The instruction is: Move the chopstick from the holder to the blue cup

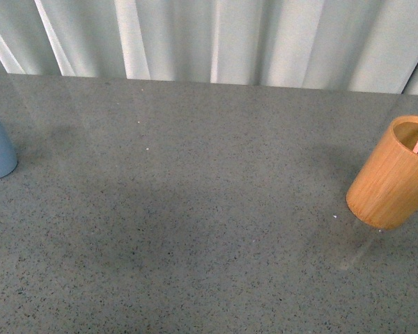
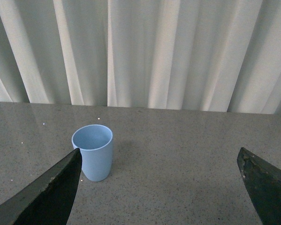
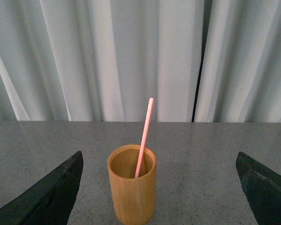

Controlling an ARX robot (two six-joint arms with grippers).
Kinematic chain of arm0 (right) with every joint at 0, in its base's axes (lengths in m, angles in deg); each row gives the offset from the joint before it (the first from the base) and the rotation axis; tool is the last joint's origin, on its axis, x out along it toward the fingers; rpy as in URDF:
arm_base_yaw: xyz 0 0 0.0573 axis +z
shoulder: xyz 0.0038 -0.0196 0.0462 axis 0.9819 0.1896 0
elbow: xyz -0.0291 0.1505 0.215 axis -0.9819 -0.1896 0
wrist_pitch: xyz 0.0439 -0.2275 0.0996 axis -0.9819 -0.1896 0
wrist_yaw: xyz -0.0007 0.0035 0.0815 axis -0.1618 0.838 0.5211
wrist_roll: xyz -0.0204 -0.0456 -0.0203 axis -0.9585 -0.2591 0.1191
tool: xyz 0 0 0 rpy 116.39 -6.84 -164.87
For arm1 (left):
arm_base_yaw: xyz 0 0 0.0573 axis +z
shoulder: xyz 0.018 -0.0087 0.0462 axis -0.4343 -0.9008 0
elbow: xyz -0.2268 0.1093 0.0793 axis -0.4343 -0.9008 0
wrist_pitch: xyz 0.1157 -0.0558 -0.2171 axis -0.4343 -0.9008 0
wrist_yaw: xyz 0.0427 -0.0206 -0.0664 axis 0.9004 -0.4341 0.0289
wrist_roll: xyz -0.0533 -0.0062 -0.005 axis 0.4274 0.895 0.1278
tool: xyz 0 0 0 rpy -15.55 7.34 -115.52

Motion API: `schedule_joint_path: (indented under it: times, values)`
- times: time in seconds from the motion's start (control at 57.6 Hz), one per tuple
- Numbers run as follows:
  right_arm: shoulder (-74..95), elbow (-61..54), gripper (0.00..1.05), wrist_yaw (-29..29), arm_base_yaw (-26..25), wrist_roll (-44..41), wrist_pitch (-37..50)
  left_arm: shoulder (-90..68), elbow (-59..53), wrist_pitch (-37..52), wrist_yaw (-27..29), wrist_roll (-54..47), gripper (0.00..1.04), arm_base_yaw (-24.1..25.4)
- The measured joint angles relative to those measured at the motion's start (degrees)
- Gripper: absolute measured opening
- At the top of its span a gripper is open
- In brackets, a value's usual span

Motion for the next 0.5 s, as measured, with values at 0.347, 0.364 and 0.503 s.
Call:
schedule_joint_path:
  times: [0.347,0.364,0.503]
  values:
    - [0.00,0.00,0.95,0.00,0.00,-0.02,0.00,-2.67,1.66,-4.87,6.32,2.67,0.98,-1.97]
    - [0.00,0.00,0.95,0.00,0.00,0.00,0.00,-4.72,2.69,-7.21,10.05,4.22,0.98,-2.49]
    - [0.00,0.00,0.95,0.00,0.00,-0.02,0.00,-31.87,12.00,-2.34,7.87,7.76,0.98,2.73]
